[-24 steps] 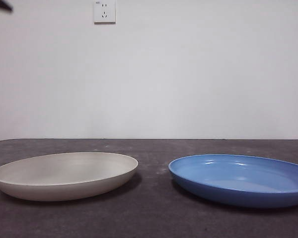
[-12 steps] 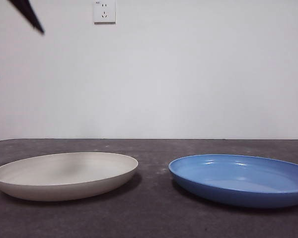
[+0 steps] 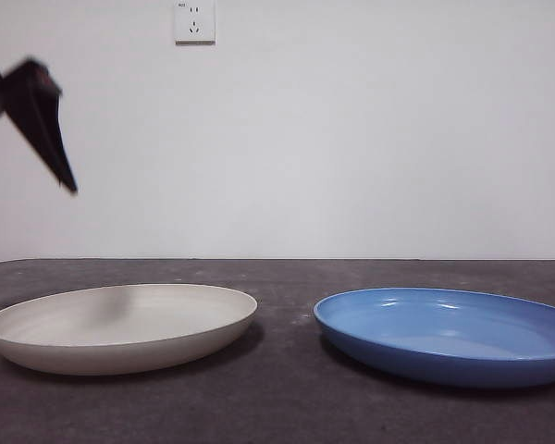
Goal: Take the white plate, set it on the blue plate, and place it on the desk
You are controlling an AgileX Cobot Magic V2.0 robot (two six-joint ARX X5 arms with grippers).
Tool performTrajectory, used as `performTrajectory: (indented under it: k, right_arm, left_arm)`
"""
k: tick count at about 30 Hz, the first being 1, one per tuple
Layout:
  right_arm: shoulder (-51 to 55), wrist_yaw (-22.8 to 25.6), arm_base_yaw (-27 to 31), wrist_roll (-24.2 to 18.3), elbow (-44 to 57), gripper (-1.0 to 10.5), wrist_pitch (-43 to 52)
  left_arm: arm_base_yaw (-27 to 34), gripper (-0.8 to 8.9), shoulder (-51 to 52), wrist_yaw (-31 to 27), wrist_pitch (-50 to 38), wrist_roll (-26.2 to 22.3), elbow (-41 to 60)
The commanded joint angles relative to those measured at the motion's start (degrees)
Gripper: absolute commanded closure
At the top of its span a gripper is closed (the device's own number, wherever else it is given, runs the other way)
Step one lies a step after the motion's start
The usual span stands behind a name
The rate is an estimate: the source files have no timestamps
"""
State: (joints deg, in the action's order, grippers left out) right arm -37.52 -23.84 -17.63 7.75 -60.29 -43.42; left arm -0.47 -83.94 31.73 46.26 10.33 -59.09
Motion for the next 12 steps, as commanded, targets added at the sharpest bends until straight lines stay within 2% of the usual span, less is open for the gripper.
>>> performTrajectory:
  k: [1,12]
  right_arm:
    - [-0.17,-0.13,-0.31,-0.09,-1.05,3.5,0.5]
    - [-0.2,-0.11,-0.31,-0.09,-1.05,3.5,0.52]
  left_arm:
    - [0.11,1.89,-3.52,-1.44,-0.92,-1.79,-1.29]
    - [-0.28,1.93,-12.59,-0.07,-4.11,-1.92,-1.29]
